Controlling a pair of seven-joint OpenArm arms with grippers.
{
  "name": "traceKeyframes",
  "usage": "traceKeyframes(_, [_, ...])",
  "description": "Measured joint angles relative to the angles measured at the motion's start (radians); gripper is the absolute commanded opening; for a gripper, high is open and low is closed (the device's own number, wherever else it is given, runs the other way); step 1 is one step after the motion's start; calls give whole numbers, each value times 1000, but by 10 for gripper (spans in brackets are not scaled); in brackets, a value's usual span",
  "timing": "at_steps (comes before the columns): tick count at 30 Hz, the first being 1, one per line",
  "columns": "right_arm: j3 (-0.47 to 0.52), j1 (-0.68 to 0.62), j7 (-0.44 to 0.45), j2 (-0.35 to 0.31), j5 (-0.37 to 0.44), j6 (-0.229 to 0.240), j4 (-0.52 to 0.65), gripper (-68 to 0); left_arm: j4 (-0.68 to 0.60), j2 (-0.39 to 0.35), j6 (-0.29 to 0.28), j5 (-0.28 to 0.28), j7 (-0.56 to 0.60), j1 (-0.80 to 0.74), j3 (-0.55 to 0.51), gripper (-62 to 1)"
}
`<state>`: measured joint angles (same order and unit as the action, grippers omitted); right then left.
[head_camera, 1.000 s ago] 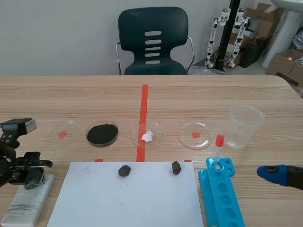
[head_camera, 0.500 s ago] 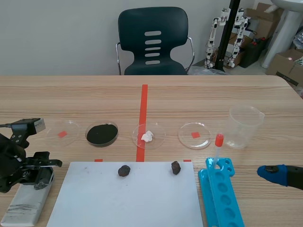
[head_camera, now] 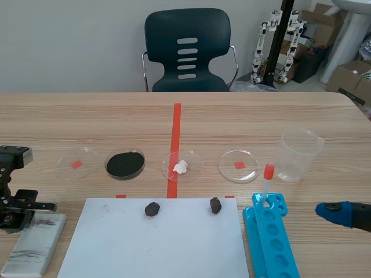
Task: Rub the mineral on the streak plate
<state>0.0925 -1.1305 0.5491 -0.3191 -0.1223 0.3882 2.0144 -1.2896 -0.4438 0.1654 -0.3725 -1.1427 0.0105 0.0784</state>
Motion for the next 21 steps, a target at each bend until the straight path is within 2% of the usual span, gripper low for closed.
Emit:
traceKeyframes(4, [0, 0, 0, 0, 0, 0, 0, -84, -140, -10, -5, -15, 146, -82, 0, -511])
traceKeyframes(9, [0, 0, 0, 0, 0, 0, 0, -84, -307, -13, -6, -67, 429, -188, 0, -511])
traceKeyframes(14, [0, 0, 0, 0, 0, 1, 0, -84, -415, -14, -17, -66, 645, -319, 0, -511])
traceKeyframes(18, [0, 0, 0, 0, 0, 1, 0, -84, -483, -33, -152, -65, 754, -434, 0, -511])
traceKeyframes(21, [0, 0, 0, 0, 0, 0, 0, -84, -521, -56, -221, -65, 835, -517, 0, -511])
